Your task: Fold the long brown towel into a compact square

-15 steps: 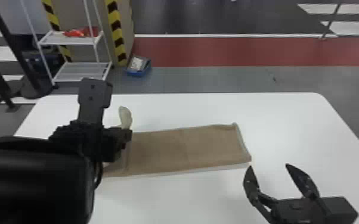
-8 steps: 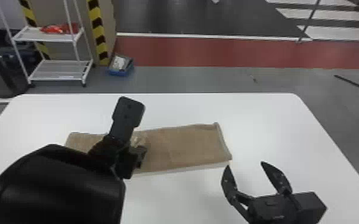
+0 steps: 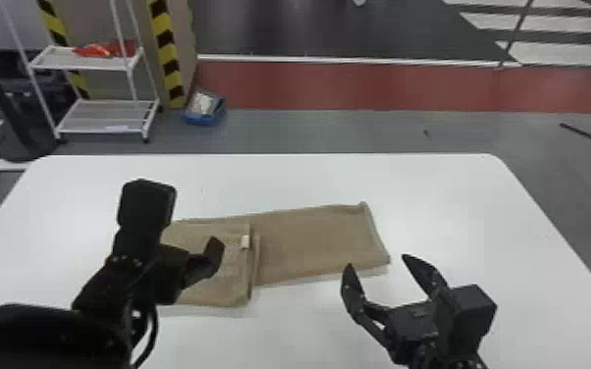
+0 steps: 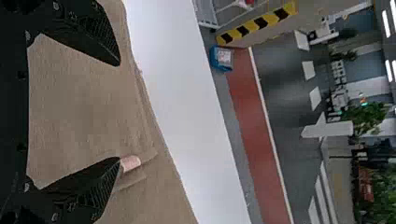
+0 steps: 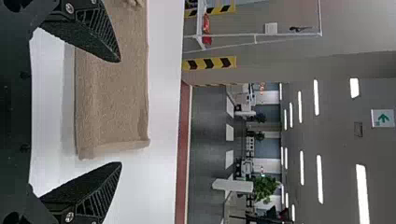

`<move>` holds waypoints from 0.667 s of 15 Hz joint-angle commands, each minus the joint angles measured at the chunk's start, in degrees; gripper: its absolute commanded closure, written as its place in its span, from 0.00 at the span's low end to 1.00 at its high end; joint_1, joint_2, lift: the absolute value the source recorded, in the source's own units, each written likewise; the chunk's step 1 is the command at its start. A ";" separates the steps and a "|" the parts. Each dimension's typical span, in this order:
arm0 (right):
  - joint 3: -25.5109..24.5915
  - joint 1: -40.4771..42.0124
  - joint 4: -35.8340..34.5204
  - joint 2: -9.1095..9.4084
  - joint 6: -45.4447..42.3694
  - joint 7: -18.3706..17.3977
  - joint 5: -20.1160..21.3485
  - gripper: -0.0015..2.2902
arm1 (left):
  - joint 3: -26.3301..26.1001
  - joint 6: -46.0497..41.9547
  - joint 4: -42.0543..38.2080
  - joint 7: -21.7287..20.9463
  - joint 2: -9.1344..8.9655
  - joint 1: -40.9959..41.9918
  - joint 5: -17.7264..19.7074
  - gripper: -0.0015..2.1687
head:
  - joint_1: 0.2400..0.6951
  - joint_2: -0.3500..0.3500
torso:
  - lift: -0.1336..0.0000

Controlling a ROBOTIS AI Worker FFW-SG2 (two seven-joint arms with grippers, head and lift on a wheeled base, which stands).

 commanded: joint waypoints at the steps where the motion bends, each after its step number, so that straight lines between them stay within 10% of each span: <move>1: 3.65 -5.10 1.53 0.00 5.70 1.39 0.12 0.04 | 11.39 -16.16 -0.18 0.75 -0.23 6.58 8.32 0.02 | 1.00 0.54 | 0.06; 5: 10.68 -13.89 5.57 0.79 13.61 4.47 0.30 0.05 | 25.18 -39.53 4.04 2.68 -0.23 13.26 23.79 0.02 | 1.00 0.84 | 0.06; 10: 12.70 -15.82 5.75 1.84 20.12 4.82 0.74 0.05 | 26.50 -46.74 12.83 -0.83 -0.23 11.76 28.01 0.02 | 1.00 1.00 | 0.06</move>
